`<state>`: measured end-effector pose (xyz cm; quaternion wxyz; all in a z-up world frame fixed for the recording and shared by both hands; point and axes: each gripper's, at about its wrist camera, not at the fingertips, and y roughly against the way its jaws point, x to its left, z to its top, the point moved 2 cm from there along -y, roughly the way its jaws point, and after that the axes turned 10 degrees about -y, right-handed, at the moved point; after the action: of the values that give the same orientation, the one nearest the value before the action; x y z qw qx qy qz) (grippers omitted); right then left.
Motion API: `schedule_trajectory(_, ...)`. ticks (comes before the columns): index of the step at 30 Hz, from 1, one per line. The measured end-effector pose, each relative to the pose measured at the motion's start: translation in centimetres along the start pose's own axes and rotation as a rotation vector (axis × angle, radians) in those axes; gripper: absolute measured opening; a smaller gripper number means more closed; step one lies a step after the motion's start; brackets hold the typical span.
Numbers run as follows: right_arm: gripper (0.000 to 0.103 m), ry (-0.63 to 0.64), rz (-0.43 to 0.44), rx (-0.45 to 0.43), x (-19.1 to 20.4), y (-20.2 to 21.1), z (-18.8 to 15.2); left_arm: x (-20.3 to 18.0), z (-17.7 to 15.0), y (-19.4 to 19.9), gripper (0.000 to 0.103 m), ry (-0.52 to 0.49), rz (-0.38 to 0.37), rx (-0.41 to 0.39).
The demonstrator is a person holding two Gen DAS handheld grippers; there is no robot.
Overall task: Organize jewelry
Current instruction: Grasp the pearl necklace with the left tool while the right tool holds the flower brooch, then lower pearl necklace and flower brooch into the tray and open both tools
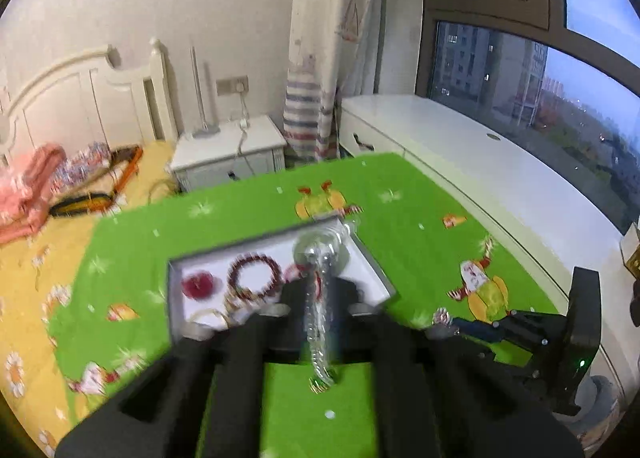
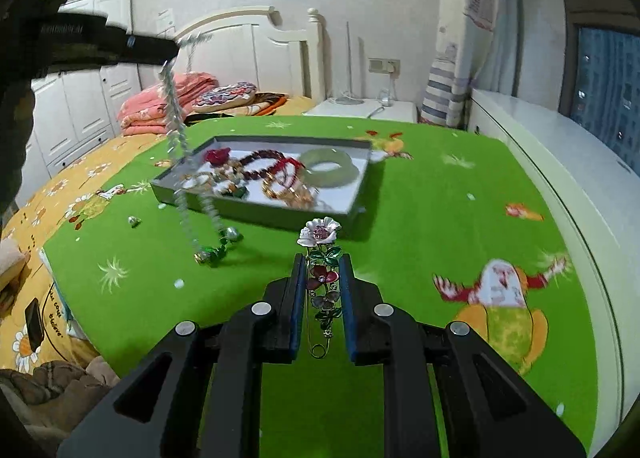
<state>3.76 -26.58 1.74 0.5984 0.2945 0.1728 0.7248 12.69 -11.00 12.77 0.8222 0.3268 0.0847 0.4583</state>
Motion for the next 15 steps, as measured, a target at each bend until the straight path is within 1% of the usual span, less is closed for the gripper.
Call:
schedule_trajectory(5,0.017,0.035,0.024,-0.011,1.9,-1.1,2.1,1.5,2.8,1.4,0.0,-0.015,0.041,-0.032)
schedule_trajectory(6,0.017,0.039,0.026,-0.011,2.1,-1.2,2.3,1.8,3.0,1.4,0.0,-0.013,0.034,-0.025)
schedule_trajectory(7,0.017,0.041,0.029,-0.012,2.4,-1.4,2.4,1.9,3.0,1.1,0.0,-0.007,0.013,-0.009)
schedule_trajectory(8,0.017,0.037,0.032,-0.014,2.5,-1.5,2.5,2.0,2.7,0.3,0.0,0.007,-0.04,0.032)
schedule_trajectory(10,0.017,0.022,0.045,-0.012,2.6,-1.6,2.2,2.0,1.4,-1.0,0.003,0.032,-0.081,0.073)
schedule_trajectory(11,0.017,0.018,0.047,-0.008,2.7,-1.7,2.0,1.7,0.3,-2.0,0.018,0.031,-0.082,0.104)
schedule_trajectory(12,0.017,0.018,0.048,0.003,2.7,-1.8,1.6,1.5,-1.0,-3.3,0.03,0.036,-0.093,0.143)
schedule_trajectory(13,0.017,0.02,0.047,0.012,2.7,-2.0,1.3,1.3,-2.2,-4.5,0.054,0.051,-0.107,0.178)
schedule_trajectory(14,0.017,0.021,0.044,0.019,2.7,-2.1,1.1,1.1,-3.7,-5.8,0.059,0.071,-0.111,0.223)
schedule_trajectory(15,0.017,0.021,0.039,0.025,2.7,-2.2,0.8,1.0,-4.9,-6.6,0.059,0.08,-0.102,0.248)
